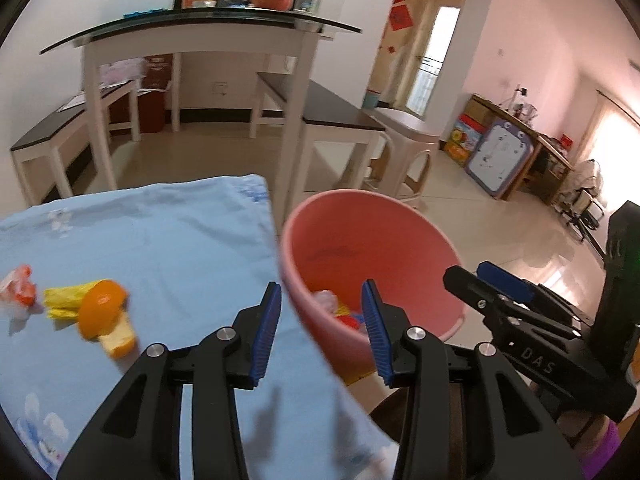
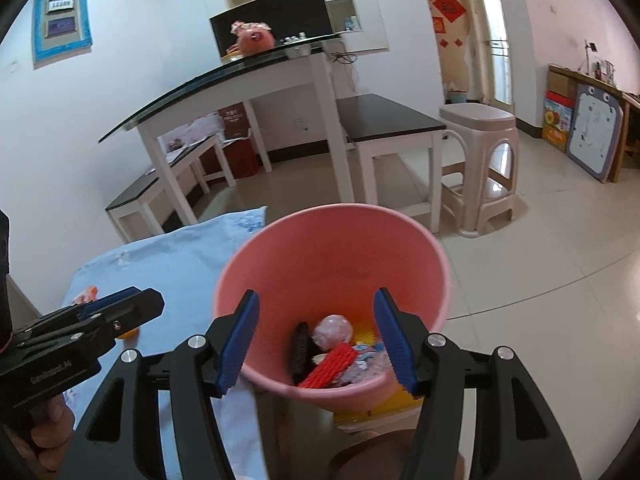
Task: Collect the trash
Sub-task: 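Move both tools back over the table toward the orange peel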
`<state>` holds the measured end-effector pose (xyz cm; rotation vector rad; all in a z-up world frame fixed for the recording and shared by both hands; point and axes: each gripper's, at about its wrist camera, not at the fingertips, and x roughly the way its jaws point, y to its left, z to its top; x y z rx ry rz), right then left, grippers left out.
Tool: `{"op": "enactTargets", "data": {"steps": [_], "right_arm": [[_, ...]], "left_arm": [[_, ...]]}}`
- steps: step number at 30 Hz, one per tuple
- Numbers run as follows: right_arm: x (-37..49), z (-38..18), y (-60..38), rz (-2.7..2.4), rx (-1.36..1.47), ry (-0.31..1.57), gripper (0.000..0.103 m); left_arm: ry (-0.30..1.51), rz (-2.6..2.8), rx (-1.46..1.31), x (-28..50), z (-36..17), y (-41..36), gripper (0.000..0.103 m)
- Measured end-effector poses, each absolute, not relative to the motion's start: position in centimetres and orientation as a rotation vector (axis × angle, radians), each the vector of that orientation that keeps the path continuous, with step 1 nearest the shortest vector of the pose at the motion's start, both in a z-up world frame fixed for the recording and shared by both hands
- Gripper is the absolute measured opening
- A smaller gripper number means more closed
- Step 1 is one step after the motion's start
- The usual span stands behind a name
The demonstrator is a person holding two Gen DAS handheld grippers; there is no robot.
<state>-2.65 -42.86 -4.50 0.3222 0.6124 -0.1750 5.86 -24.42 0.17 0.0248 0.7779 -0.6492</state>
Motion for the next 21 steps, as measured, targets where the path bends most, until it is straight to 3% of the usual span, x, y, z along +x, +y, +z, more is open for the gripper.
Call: {"op": "enactTargets", "data": {"steps": [21], "right_arm": [[1.0,-4.3,-30.4,0.057,0.243,0.7,0.059]], "left_arm": [[0.655,-0.38,0.029,3.2,-0.2,-10.4,0.042]]}}
